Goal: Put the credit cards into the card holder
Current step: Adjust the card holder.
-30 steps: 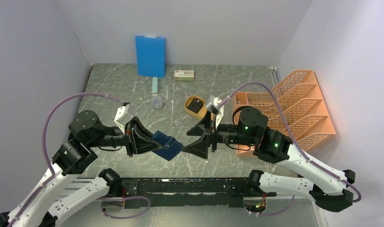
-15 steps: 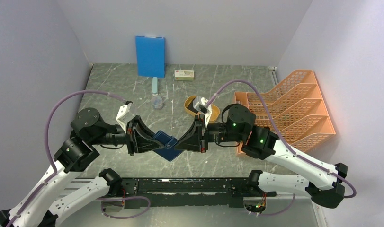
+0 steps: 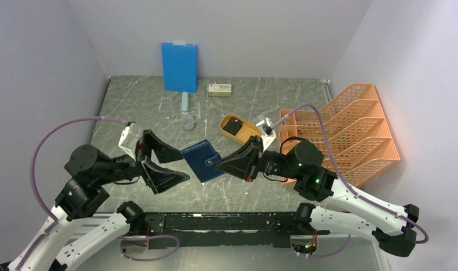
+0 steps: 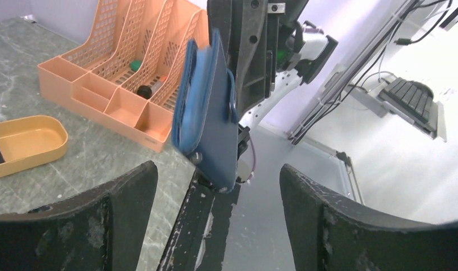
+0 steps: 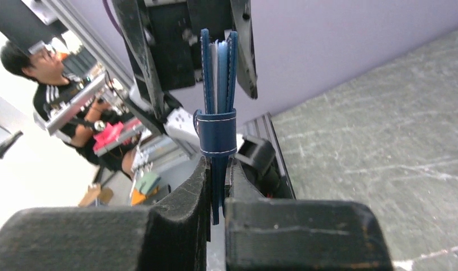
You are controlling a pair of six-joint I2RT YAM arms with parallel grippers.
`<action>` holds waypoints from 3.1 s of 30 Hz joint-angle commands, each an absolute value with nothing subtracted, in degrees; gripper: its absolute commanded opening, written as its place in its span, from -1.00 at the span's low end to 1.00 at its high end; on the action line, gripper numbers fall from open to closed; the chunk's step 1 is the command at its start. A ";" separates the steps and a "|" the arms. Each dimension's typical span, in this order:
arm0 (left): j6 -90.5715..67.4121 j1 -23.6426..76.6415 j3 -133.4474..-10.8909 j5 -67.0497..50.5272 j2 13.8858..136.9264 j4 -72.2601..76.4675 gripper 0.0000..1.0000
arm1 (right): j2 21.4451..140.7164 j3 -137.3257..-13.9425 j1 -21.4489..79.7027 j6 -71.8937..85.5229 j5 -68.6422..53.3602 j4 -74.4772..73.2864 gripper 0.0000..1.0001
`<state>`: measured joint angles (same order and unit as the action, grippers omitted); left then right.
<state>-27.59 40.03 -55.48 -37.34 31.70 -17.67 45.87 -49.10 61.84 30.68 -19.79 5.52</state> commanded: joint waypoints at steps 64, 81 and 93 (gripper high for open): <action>-28.28 40.34 -51.68 -26.41 34.20 -20.51 -0.90 | 39.02 -51.62 64.68 29.74 -1.04 -9.76 0.39; -30.19 40.34 -49.10 -43.25 35.21 -10.99 -0.90 | 45.80 -54.69 64.66 32.63 -11.65 1.36 0.30; -28.58 40.34 -49.62 -44.39 34.04 -13.01 -0.90 | 46.01 -55.11 64.70 31.11 -7.87 1.17 0.10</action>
<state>-29.50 40.49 -49.04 -41.89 35.16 -15.25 48.18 -53.91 64.58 32.29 -10.94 0.27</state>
